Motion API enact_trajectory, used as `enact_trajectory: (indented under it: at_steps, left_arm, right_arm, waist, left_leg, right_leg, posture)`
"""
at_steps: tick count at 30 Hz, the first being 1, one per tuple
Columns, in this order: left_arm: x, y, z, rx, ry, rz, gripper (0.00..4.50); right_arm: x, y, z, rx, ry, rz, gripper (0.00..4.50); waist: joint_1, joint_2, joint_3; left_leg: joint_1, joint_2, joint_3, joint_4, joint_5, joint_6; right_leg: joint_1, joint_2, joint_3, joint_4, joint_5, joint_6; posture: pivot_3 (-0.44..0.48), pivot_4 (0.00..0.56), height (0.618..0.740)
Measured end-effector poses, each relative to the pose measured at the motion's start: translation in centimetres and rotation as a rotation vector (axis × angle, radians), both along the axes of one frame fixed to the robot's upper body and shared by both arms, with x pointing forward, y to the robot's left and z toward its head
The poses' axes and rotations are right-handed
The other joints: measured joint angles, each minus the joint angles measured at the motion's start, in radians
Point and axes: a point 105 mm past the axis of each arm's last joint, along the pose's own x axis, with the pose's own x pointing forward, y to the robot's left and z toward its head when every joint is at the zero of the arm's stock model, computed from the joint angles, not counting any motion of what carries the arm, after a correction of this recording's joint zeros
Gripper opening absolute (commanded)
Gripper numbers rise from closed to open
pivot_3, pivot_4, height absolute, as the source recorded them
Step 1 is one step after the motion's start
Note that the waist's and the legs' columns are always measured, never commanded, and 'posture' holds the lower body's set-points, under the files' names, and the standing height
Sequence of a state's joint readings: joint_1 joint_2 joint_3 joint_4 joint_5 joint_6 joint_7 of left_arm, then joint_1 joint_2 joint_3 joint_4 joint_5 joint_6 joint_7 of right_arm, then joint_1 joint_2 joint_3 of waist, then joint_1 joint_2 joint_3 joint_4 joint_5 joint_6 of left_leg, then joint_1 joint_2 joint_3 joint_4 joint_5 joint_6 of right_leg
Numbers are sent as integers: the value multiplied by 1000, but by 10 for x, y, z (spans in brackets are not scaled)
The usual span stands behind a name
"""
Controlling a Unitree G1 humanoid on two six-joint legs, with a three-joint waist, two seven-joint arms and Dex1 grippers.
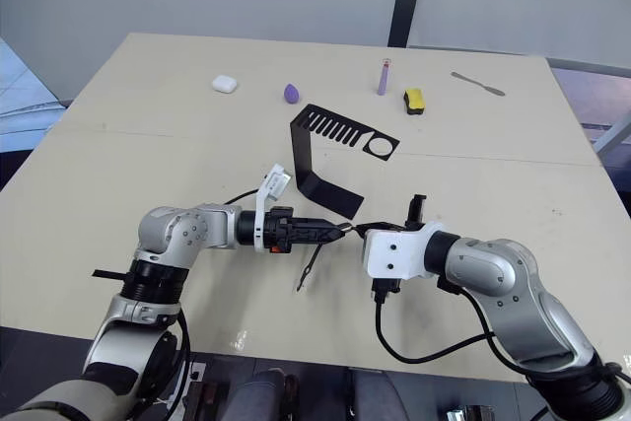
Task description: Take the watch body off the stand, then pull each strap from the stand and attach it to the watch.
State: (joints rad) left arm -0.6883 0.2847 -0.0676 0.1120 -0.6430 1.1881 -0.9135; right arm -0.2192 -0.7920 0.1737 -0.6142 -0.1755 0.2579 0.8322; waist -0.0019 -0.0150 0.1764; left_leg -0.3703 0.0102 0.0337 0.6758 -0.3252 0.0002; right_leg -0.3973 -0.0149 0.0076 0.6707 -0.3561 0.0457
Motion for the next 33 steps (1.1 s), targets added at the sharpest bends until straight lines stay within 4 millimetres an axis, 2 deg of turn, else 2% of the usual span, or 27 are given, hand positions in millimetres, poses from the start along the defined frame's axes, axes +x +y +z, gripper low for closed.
enact_trajectory:
  at_steps: [33]
  left_arm:
    - [-2, -4, 4, -17, -12, -9, 1579]
  right_arm:
    - [3, -2, -1, 1, 3, -17, 0]
  waist:
    - [0, 0, 0]
  left_leg:
    - [0, 0, 0, 0, 0, 0]
  right_leg:
    - [0, 0, 0, 0, 0, 0]
  posture:
    - [0, 150, 740]
